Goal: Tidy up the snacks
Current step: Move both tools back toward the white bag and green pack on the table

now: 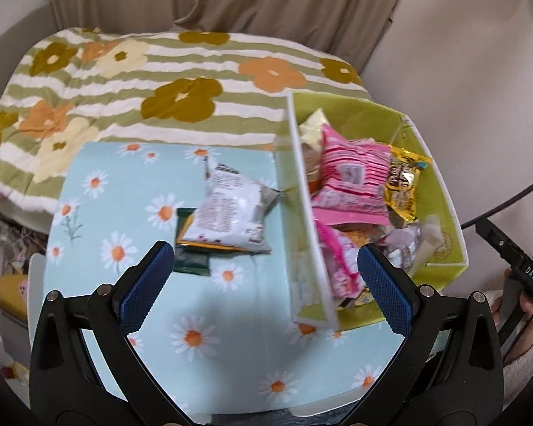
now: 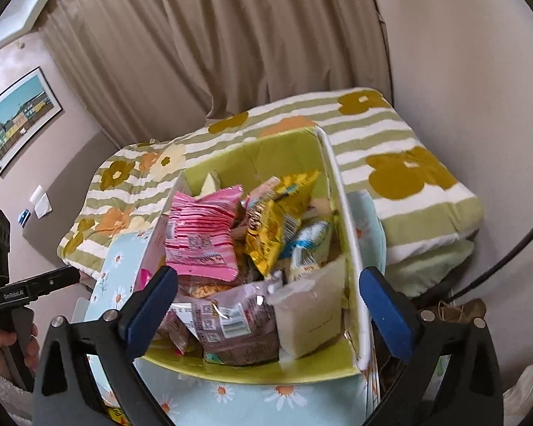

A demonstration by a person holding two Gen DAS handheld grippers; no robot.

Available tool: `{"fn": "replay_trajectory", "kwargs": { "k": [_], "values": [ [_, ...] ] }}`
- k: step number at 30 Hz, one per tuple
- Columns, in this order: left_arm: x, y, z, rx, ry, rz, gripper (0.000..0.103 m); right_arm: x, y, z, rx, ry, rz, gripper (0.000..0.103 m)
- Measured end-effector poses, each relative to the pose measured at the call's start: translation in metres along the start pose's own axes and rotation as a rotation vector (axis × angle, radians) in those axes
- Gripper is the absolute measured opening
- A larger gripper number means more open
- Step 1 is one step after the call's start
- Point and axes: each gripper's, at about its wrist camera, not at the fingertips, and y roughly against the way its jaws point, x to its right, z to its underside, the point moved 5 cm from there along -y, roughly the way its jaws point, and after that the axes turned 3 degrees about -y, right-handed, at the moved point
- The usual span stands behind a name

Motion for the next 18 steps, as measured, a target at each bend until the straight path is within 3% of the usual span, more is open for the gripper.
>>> {"fn": "replay_trajectory", "kwargs": {
  "k": [9, 18],
  "values": [
    [-0.039, 0.010, -0.005, 0.025, -0.002, 0.021, 0.103, -0.043, -0.001, -0.004, 0.012, -0.003, -0.022, 0.102],
    [-0.106, 0.016, -0.018, 0.024, -0.040, 0.078, 0.103, -0.135, -0.020, -0.003, 0.032, 0.020, 0.034, 0.102]
  ]
}}
